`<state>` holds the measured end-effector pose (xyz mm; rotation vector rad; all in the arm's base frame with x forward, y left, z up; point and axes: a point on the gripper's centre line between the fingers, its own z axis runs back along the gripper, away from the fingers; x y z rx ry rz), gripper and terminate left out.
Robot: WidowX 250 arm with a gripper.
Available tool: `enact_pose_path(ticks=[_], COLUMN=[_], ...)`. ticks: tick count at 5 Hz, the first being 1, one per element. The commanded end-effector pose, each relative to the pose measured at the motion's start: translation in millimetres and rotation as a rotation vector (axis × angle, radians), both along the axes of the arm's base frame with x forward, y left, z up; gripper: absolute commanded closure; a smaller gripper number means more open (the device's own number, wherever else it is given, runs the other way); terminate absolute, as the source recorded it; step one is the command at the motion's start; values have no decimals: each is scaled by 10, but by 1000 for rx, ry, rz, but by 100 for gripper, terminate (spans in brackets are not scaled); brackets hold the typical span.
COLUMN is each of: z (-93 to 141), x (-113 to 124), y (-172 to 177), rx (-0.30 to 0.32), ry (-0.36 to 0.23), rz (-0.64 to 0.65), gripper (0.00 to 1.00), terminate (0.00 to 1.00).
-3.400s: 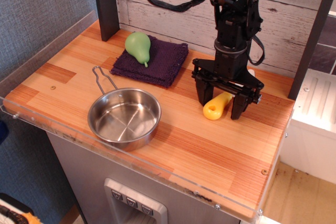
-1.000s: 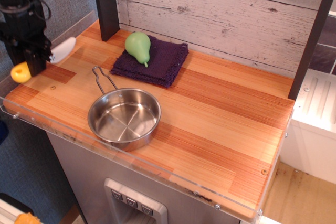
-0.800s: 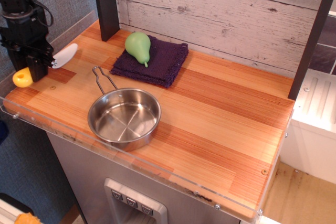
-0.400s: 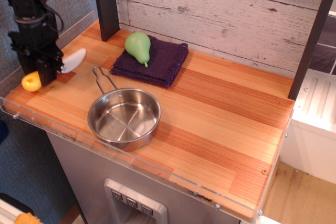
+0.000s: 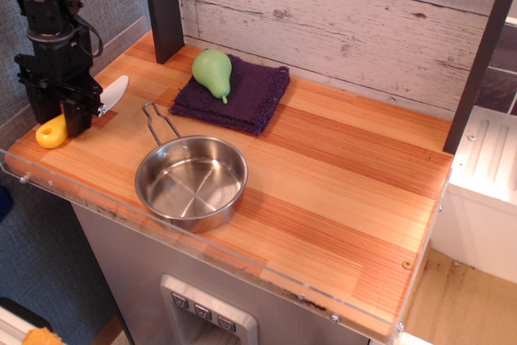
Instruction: Move the knife to the left edge of the table
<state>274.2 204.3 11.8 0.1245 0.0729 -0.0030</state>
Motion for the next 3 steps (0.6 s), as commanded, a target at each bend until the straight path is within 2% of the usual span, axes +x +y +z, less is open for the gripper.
enact_pose_path(ticks=[1,2,3], z=[689,1157,1386], x=[-3,-124,-155], y=[-242,-423,-627], rx=[5,-5,-33], ry=[-172,-275,-306], rz=[-59,-94,-104], gripper=[0,0,0], terminate=[0,0,0])
